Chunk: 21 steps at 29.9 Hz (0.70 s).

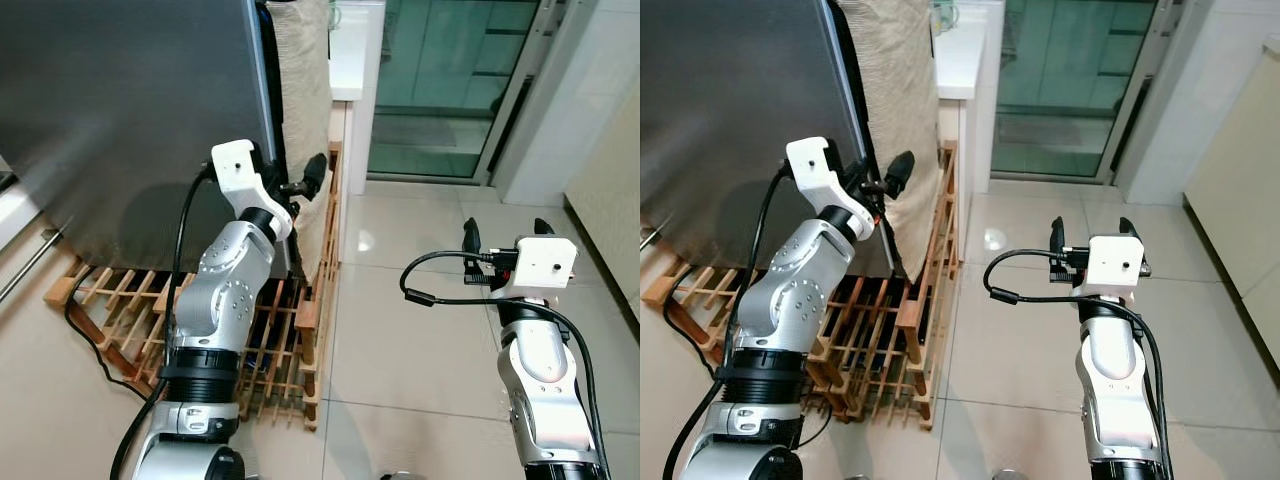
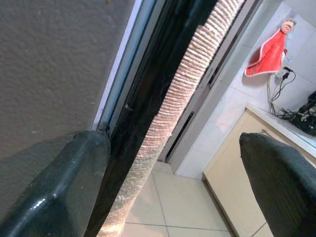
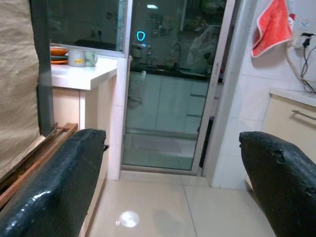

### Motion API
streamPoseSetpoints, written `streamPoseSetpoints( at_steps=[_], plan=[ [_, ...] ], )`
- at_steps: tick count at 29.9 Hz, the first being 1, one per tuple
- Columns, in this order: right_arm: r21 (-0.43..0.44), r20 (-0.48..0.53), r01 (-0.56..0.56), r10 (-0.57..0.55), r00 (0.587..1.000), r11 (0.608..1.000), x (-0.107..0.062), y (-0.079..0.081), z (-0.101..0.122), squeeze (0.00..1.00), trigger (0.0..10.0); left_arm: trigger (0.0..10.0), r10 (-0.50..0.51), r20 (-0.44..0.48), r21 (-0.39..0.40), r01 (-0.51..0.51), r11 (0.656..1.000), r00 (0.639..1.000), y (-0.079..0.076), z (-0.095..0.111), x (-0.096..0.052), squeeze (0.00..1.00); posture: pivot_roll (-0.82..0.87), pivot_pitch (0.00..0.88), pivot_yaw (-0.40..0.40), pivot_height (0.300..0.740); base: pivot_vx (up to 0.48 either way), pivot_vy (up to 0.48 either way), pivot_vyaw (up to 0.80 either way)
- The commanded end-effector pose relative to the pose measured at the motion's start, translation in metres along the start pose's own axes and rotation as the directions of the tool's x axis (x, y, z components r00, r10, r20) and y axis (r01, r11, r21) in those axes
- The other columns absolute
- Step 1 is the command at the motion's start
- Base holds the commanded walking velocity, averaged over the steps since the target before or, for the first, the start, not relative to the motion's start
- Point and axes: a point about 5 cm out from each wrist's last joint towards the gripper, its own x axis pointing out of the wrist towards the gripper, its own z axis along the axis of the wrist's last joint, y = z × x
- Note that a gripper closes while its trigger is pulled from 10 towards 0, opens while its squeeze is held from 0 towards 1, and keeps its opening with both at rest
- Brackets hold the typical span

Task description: Restocking fridge

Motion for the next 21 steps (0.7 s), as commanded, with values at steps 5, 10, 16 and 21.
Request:
streamPoseSetpoints(
  at_steps=[5,10,16,21],
  plan=[
    [0.013,0.028,-0.016,0.015,0.999,1.0,0.006,0.004,0.01,0.0,10.0,10.0,-0.059,0.055,0.259,0.042,0.965,0.997,-0.025,0.013,0.013,0.0,-0.11,0.0,0.061,0.74,0.0,0.0,0.0],
    [0.017,0.045,-0.042,0.042,0.998,0.999,0.011,0.011,0.016,0.0,10.0,10.0,-0.055,0.06,0.323,0.032,0.946,0.997,-0.036,0.012,0.021,0.0,-0.12,0.0,0.064,0.74,0.0,0.0,0.0],
    [0.02,0.038,-0.04,0.039,0.998,0.999,0.01,0.011,0.015,0.0,10.0,10.0,-0.073,0.033,0.296,0.06,0.953,0.997,-0.041,0.005,0.023,0.0,-0.12,0.0,0.068,0.74,0.0,0.0,0.0],
    [0.023,0.028,-0.038,0.038,0.999,0.999,0.01,0.012,0.014,0.0,10.0,10.0,-0.006,-0.038,0.167,0.012,0.986,0.999,-0.035,-0.004,0.029,0.0,-0.12,0.0,0.07,0.74,0.0,0.0,0.0]
  ],
)
